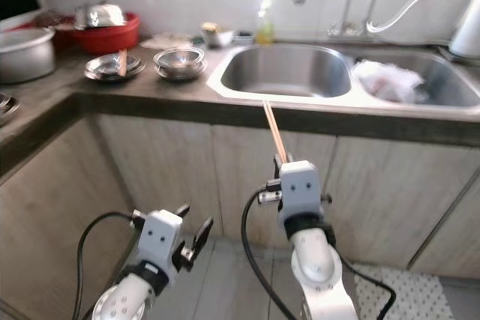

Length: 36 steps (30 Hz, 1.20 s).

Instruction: Kitchen organization

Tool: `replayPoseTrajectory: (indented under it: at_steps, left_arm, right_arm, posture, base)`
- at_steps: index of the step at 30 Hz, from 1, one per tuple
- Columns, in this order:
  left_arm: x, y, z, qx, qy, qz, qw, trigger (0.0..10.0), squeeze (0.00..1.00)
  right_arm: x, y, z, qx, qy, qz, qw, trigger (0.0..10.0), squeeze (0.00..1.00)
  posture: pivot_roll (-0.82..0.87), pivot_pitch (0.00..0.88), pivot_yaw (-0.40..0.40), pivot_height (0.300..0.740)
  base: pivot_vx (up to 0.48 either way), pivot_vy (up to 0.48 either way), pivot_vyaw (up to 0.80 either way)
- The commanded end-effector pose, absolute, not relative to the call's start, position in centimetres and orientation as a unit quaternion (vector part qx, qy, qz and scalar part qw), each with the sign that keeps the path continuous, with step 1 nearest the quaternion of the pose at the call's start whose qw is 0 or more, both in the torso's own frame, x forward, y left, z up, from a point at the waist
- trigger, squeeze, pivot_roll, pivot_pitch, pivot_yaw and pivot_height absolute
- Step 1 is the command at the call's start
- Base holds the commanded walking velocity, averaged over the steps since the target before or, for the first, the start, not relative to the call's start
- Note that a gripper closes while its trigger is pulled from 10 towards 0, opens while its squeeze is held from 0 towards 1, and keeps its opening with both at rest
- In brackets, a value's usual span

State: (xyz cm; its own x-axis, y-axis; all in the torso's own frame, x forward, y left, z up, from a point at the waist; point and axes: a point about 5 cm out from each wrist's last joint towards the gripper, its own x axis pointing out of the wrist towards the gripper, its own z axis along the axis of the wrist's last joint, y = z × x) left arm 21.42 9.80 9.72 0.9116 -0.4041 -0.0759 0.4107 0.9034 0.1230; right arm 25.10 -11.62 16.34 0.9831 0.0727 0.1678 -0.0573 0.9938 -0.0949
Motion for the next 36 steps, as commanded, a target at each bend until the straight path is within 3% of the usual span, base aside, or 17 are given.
replayPoseTrajectory:
  at_steps: [1,14,36]
  left_arm:
    - [21.5,9.0,10.1,0.06,0.02,-0.219,0.974,10.0,0.0]
    - [21.6,8.8,10.0,0.059,0.019,-0.221,0.973,10.0,0.0]
    - [21.5,8.8,10.1,0.058,0.017,-0.217,0.974,10.0,0.0]
  right_arm:
    - [25.3,-12.5,17.2,-0.035,-0.107,0.02,0.994,10.0,0.0]
    - [27.4,-14.0,20.5,-0.052,-0.154,0.033,0.986,10.0,0.0]
    - [30.3,-14.4,20.0,-0.099,-0.082,0.065,0.99,10.0,0.0]
  posture:
    - [0.03,0.0,0.003,0.74]
    - [0.03,0.0,-0.006,0.74]
    - [0.03,0.0,-0.012,0.74]
  base:
    - [0.401,0.0,0.0]
    - [0.4,0.0,0.0]
    - [0.399,0.0,0.0]
